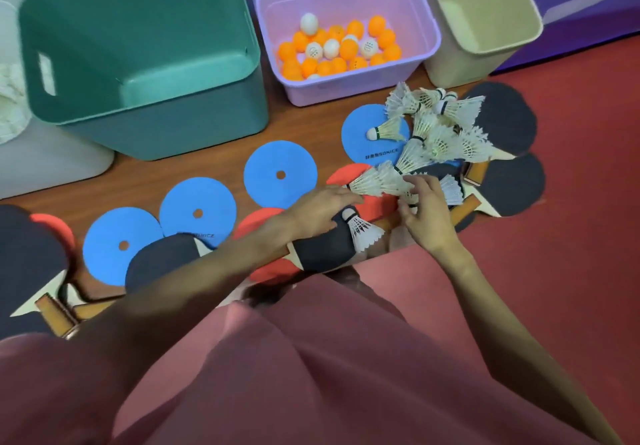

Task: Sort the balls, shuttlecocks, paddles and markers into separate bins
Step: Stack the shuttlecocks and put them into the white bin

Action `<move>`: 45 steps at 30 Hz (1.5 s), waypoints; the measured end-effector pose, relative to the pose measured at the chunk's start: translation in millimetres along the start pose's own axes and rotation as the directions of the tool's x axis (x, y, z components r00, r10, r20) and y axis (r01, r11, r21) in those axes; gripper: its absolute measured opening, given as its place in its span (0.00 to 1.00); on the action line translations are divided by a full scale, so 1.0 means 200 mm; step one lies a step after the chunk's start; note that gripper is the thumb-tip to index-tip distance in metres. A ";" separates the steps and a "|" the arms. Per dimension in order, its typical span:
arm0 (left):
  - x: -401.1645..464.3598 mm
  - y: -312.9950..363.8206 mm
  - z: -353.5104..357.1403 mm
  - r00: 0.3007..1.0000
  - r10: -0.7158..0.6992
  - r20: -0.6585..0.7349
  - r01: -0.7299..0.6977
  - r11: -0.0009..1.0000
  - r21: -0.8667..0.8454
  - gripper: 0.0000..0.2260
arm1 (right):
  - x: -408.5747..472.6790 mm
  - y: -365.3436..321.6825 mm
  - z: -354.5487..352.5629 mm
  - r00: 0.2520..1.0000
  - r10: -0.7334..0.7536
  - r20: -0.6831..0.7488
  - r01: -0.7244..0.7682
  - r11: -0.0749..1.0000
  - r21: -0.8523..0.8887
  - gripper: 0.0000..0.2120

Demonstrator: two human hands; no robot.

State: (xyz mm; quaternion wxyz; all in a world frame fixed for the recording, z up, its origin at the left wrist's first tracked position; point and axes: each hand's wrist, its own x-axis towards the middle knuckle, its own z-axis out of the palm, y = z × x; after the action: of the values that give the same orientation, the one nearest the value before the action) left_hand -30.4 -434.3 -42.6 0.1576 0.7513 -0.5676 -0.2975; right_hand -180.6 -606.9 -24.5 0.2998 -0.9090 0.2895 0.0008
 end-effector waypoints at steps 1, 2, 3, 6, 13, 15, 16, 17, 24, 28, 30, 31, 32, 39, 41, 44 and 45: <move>0.03 0.02 0.01 0.999 0.012 0.039 -0.014 0.999 0.040 0.28 | 0.01 0.02 -0.01 1.000 -0.005 0.010 0.005 1.000 0.000 0.19; 0.06 0.04 0.02 0.997 0.016 0.080 -0.023 0.996 0.089 0.27 | 0.02 0.04 -0.01 1.000 -0.015 0.017 0.015 1.000 0.001 0.19; 0.07 0.06 0.03 0.993 0.013 0.115 -0.030 0.990 0.141 0.26 | 0.03 0.06 -0.01 0.999 -0.027 0.022 0.028 1.000 0.000 0.19; 0.12 0.08 0.06 0.989 0.008 0.147 -0.039 0.977 0.210 0.22 | 0.07 0.08 0.00 0.999 -0.043 0.008 0.044 0.999 -0.027 0.19; 0.14 0.10 0.09 1.000 0.006 -0.003 -0.006 0.988 0.154 0.08 | 0.15 0.03 -0.01 0.994 -0.031 -0.106 0.029 0.999 -0.015 0.18; 0.10 0.07 0.08 0.996 -0.047 -0.070 0.052 0.997 0.062 0.07 | 0.17 0.02 0.00 0.996 -0.022 -0.088 0.014 0.996 -0.086 0.20; 0.08 0.04 0.07 0.991 -0.088 -0.101 0.091 0.996 0.026 0.05 | 0.19 0.01 0.01 0.997 -0.016 -0.070 0.005 0.988 -0.154 0.21; 0.05 0.02 0.07 0.983 -0.130 -0.132 0.131 0.991 0.000 0.04 | 0.21 0.01 0.02 0.999 -0.012 -0.048 0.001 0.974 -0.226 0.22; -0.17 -0.08 0.03 0.849 -0.443 -0.288 0.407 0.896 -0.178 0.06 | 0.32 -0.09 0.08 0.995 0.059 0.084 -0.031 0.951 -0.309 0.26; -0.25 -0.08 0.00 0.788 -0.530 -0.314 0.489 0.848 -0.205 0.16 | 0.36 -0.13 0.13 0.991 0.039 0.131 -0.030 0.997 -0.068 0.27; -0.27 -0.09 -0.02 0.765 -0.568 -0.304 0.531 0.823 -0.202 0.23 | 0.36 -0.15 0.15 0.982 0.007 0.186 -0.024 0.996 0.084 0.27; -0.29 -0.10 -0.02 0.753 -0.587 -0.296 0.549 0.809 -0.208 0.25 | 0.35 -0.17 0.15 0.979 -0.010 0.201 -0.016 0.992 0.123 0.27; -0.30 -0.10 -0.02 0.746 -0.601 -0.288 0.560 0.799 -0.217 0.26 | 0.34 -0.18 0.14 0.979 -0.032 0.203 0.004 0.990 0.141 0.27; -0.32 -0.12 -0.05 0.764 -0.590 -0.261 0.539 0.806 -0.244 0.25 | 0.30 -0.33 -0.02 0.974 -0.220 -0.055 0.223 0.882 0.414 0.30; -0.29 -0.11 -0.06 0.780 -0.563 -0.273 0.493 0.822 -0.286 0.23 | 0.28 -0.39 -0.06 0.969 -0.238 -0.062 0.240 0.860 0.450 0.30; -0.25 -0.09 -0.09 0.813 -0.498 -0.303 0.390 0.851 -0.352 0.18 | 0.24 -0.44 -0.05 0.964 -0.264 -0.022 0.245 0.859 0.449 0.29; -0.23 -0.07 -0.10 0.823 -0.473 -0.316 0.352 0.860 -0.370 0.18 | 0.22 -0.45 -0.04 0.964 -0.265 -0.004 0.238 0.858 0.456 0.28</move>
State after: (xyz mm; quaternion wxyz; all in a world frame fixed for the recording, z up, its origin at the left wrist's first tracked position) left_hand -14.8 -388.5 -22.9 0.3106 0.8691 -0.2947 -0.2478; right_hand -97.2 -575.8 22.9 0.5089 -0.8437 0.1517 -0.0789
